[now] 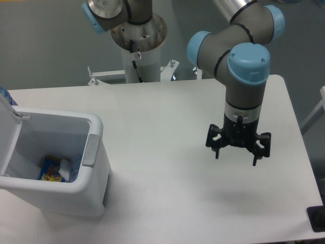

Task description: Place the trash in the trash can

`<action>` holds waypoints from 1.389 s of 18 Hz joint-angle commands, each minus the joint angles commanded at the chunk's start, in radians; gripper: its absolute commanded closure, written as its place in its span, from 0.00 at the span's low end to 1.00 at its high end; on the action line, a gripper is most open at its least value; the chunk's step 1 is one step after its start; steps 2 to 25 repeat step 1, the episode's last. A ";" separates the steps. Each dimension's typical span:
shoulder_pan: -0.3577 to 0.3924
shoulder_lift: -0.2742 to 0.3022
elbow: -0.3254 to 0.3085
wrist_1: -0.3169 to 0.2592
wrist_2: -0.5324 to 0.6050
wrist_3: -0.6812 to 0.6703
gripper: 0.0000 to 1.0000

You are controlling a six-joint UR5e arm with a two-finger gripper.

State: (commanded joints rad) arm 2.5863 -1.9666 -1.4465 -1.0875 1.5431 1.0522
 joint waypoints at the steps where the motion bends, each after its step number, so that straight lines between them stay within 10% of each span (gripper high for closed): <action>1: 0.000 0.000 -0.002 0.001 0.002 -0.001 0.00; 25: 0.000 0.000 -0.002 0.001 0.002 -0.001 0.00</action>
